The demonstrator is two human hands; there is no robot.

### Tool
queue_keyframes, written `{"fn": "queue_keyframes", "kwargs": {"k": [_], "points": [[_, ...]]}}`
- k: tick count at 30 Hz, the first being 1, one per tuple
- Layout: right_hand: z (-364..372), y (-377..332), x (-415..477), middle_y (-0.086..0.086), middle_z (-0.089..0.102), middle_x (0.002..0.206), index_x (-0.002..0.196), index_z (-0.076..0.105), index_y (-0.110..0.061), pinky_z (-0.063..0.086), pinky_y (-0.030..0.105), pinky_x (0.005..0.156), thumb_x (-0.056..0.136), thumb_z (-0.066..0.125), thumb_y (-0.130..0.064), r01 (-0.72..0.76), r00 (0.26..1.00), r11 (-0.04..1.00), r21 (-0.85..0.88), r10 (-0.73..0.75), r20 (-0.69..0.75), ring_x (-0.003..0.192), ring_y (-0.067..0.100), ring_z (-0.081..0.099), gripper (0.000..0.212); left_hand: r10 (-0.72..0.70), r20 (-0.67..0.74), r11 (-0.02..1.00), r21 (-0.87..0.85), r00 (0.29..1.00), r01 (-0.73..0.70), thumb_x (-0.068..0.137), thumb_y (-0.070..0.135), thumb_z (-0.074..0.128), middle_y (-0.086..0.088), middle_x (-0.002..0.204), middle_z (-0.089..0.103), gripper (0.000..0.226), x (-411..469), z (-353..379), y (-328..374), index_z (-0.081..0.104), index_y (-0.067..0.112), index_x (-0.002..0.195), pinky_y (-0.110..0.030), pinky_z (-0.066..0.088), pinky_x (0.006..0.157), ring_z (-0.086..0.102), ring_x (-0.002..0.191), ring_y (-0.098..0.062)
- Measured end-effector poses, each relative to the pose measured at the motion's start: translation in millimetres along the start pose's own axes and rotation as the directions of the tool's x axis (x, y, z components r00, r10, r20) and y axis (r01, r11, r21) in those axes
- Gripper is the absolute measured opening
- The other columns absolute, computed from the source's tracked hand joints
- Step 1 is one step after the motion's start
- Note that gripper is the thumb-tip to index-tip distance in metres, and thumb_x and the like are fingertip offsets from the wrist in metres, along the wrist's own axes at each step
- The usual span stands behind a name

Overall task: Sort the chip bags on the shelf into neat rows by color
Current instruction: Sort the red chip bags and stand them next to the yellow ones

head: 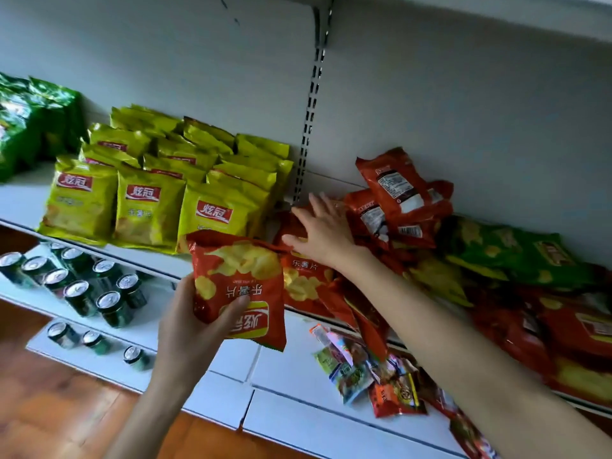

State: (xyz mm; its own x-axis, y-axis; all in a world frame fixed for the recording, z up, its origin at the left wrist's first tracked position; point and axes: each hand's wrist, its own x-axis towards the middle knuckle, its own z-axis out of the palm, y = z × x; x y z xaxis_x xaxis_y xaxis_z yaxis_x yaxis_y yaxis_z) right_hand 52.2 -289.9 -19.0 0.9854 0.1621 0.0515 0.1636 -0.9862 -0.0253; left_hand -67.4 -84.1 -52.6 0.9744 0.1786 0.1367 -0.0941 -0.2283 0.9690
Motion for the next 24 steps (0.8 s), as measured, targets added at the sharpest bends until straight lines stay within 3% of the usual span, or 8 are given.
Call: {"fn": "queue_keyframes", "kwargs": {"k": [3, 6, 8, 13, 18, 24], "points": [[22, 7, 23, 0.015, 0.001, 0.155, 0.144, 0.026, -0.028, -0.01, 0.063, 0.106, 0.08, 0.038, -0.073, -0.004, 0.995, 0.989, -0.145, 0.018, 0.096, 0.142, 0.035, -0.01, 0.079, -0.031, 0.014, 0.999, -0.015, 0.999, 0.031, 0.069, 0.006, 0.08, 0.018, 0.073, 0.067, 0.041, -5, 12, -5, 0.057, 0.018, 0.101, -0.003, 0.044, 0.056, 0.059, 0.065, 0.016], [38, 19, 28, 0.014, 0.003, 0.156, 0.143, 0.029, -0.031, -0.013, 0.065, 0.103, 0.074, 0.036, -0.08, -0.029, 0.991, 0.986, -0.166, 0.05, 0.123, 0.142, 0.036, -0.008, 0.084, -0.064, 0.108, 0.998, -0.019, 0.992, 0.067, 0.068, 0.007, 0.081, 0.026, 0.075, 0.068, 0.044, -8, 27, -9, 0.058, 0.022, 0.101, -0.005, 0.046, 0.056, 0.062, 0.069, 0.012], [41, 23, 28, 0.012, 0.005, 0.156, 0.142, 0.029, -0.033, -0.012, 0.065, 0.103, 0.073, 0.037, -0.081, -0.022, 0.993, 0.985, -0.168, 0.041, 0.107, 0.142, 0.036, -0.007, 0.084, -0.078, 0.154, 0.996, -0.028, 0.985, 0.083, 0.068, 0.009, 0.081, 0.016, 0.076, 0.07, 0.044, -7, 37, -10, 0.058, 0.021, 0.103, -0.006, 0.046, 0.056, 0.063, 0.071, 0.01], [42, 37, 20, 0.009, 0.009, 0.156, 0.144, 0.024, -0.035, -0.007, 0.065, 0.105, 0.077, 0.037, -0.075, -0.006, 0.996, 0.985, -0.171, 0.02, 0.083, 0.142, 0.035, -0.002, 0.079, -0.077, 0.243, 0.996, -0.017, 0.967, 0.084, 0.07, 0.015, 0.081, 0.014, 0.089, 0.066, 0.044, -4, 65, -7, 0.052, 0.037, 0.096, -0.007, 0.047, 0.06, 0.062, 0.078, 0.01], [40, 52, 12, 0.007, 0.008, 0.156, 0.146, 0.017, -0.035, 0.005, 0.06, 0.109, 0.082, 0.04, -0.066, 0.031, 0.993, 0.989, -0.147, -0.014, 0.119, 0.142, 0.033, 0.0, 0.074, -0.088, 0.283, 0.996, 0.013, 0.955, 0.088, 0.071, 0.02, 0.08, 0.02, 0.088, 0.063, 0.045, -11, 92, -6, 0.049, 0.041, 0.095, -0.01, 0.05, 0.063, 0.062, 0.082, 0.01], [37, 76, 3, 0.006, 0.006, 0.156, 0.146, 0.014, -0.035, -0.002, 0.063, 0.108, 0.085, 0.042, -0.06, 0.095, 0.985, 0.984, -0.15, -0.071, 0.158, 0.142, 0.032, 0.0, 0.072, -0.12, 0.261, 0.992, -0.005, 0.958, 0.126, 0.061, 0.045, 0.071, 0.018, 0.092, 0.065, 0.044, -29, 124, 1, 0.047, 0.045, 0.098, -0.027, 0.055, 0.07, 0.065, 0.084, -0.002]]}}
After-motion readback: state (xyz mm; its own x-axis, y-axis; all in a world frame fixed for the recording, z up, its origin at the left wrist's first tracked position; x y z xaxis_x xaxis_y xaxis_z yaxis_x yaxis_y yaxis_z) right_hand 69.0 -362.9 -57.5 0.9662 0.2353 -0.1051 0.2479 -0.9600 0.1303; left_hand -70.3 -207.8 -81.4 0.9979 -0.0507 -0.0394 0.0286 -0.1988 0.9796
